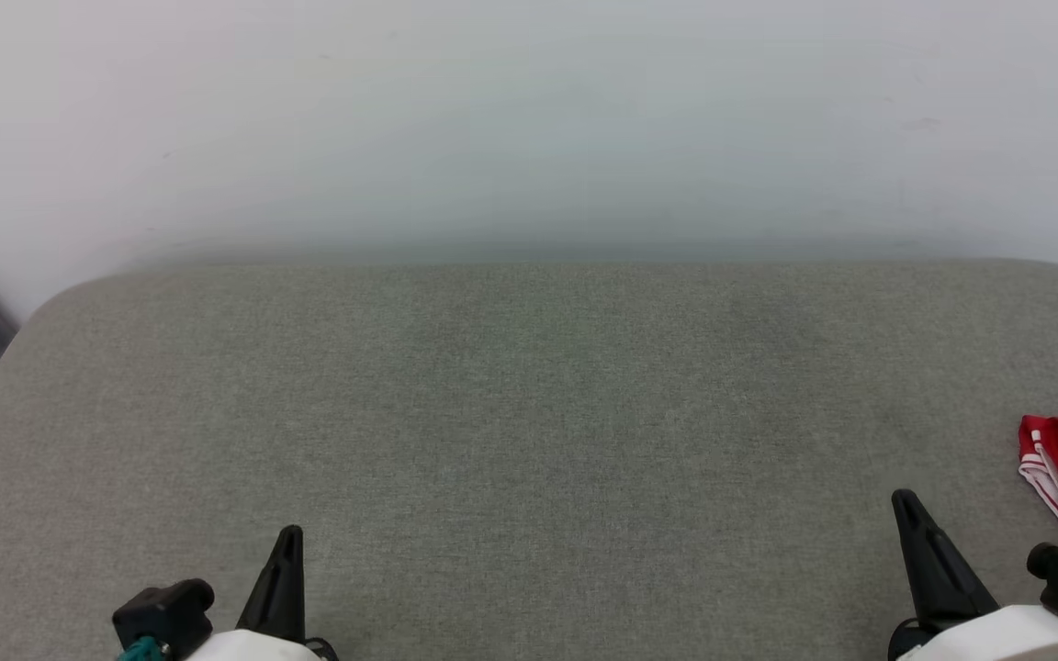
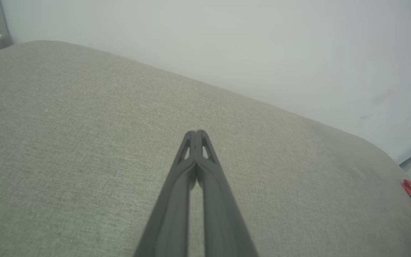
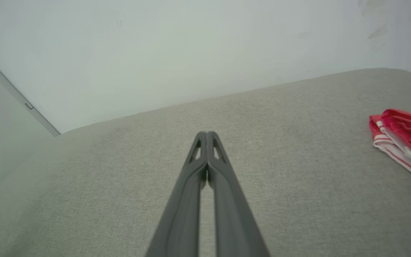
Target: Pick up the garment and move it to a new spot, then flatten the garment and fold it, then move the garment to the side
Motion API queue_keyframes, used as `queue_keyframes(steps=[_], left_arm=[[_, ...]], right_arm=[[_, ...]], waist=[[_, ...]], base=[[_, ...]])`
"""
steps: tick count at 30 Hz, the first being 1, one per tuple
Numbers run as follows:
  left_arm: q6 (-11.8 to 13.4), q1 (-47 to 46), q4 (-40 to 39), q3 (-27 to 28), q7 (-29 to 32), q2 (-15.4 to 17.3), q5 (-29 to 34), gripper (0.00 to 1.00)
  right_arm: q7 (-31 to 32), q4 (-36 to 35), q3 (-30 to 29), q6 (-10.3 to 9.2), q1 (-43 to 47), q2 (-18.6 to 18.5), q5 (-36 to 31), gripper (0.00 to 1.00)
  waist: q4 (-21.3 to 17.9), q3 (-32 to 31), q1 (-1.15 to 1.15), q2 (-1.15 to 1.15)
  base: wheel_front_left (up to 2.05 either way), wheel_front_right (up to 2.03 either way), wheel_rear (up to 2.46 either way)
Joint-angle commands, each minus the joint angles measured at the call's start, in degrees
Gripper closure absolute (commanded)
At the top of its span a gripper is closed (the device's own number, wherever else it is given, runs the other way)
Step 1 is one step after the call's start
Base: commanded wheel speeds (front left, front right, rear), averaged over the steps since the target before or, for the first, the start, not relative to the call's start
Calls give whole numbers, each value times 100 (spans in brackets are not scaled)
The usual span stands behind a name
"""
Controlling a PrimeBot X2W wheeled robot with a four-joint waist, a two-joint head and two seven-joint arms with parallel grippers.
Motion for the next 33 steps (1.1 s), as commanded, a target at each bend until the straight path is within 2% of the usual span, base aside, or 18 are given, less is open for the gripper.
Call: queue_keyframes(steps=[1,18,33], left_arm=[[-61,-182,-38,115,39,6,-195,100],[-436,-445,242,545,386,-252,-1467,100],[-708,-614,401,881,658,-455,-2392,100]], right_arm=[[-6,-19,-6,0,-224,-45,278,100],[32,403,-30,-1,-540,-79,1957,100],[74,712,-66,-1,-775,-88,3177,100]], waist=[[-1,3,0,0],[-17,41,0,0],[-31,74,0,0]], base=[[0,0,0],[0,0,0],[0,0,0]])
